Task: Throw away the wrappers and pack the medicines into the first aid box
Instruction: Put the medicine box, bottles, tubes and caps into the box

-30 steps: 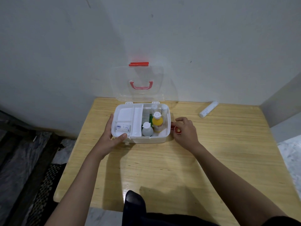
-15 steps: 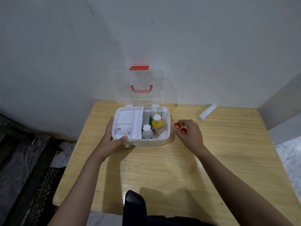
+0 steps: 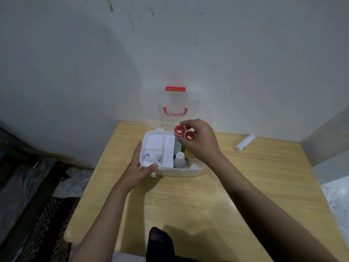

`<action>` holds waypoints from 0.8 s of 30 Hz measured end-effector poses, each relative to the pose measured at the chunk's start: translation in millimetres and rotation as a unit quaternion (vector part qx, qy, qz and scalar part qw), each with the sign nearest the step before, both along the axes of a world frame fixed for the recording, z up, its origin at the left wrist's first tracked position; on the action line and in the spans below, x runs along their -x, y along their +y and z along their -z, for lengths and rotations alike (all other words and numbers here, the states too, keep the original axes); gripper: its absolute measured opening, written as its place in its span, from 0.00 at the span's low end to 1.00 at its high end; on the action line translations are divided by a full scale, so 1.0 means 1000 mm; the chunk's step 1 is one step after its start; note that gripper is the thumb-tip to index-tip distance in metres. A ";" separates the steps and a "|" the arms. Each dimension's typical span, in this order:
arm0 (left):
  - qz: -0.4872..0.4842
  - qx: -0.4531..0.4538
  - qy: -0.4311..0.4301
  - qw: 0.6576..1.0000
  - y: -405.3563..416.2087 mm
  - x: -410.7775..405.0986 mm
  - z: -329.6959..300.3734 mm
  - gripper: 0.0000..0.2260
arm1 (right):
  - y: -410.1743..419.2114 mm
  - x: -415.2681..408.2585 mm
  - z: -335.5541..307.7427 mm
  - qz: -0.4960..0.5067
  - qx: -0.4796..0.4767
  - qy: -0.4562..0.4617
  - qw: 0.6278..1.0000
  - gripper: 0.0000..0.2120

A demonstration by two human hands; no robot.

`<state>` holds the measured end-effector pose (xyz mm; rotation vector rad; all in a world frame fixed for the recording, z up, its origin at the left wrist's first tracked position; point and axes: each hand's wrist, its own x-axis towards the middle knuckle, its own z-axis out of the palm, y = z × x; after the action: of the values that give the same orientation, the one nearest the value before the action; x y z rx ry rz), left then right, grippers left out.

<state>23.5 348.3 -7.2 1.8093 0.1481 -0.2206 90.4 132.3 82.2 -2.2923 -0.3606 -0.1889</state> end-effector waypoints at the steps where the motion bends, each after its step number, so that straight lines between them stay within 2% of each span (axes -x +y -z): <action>1: -0.005 -0.005 -0.002 1.000 0.000 0.000 0.000 0.44 | 0.013 -0.003 0.002 -0.015 0.007 0.003 1.000 0.18; 7: -0.020 0.020 0.005 1.000 -0.001 0.001 0.000 0.42 | 0.070 -0.024 0.023 -0.064 0.088 0.029 0.994 0.19; 14: -0.017 0.031 0.019 0.999 0.003 0.002 0.003 0.43 | 0.094 -0.037 0.040 -0.081 0.163 0.057 0.982 0.20; 24: -0.010 0.034 0.004 0.999 0.005 0.002 0.007 0.44 | 0.083 -0.039 0.047 -0.087 0.125 0.105 0.983 0.25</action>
<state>21.9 353.1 -13.8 1.7381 0.1622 -0.2155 129.6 215.3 35.5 -2.4809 -0.4950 0.1978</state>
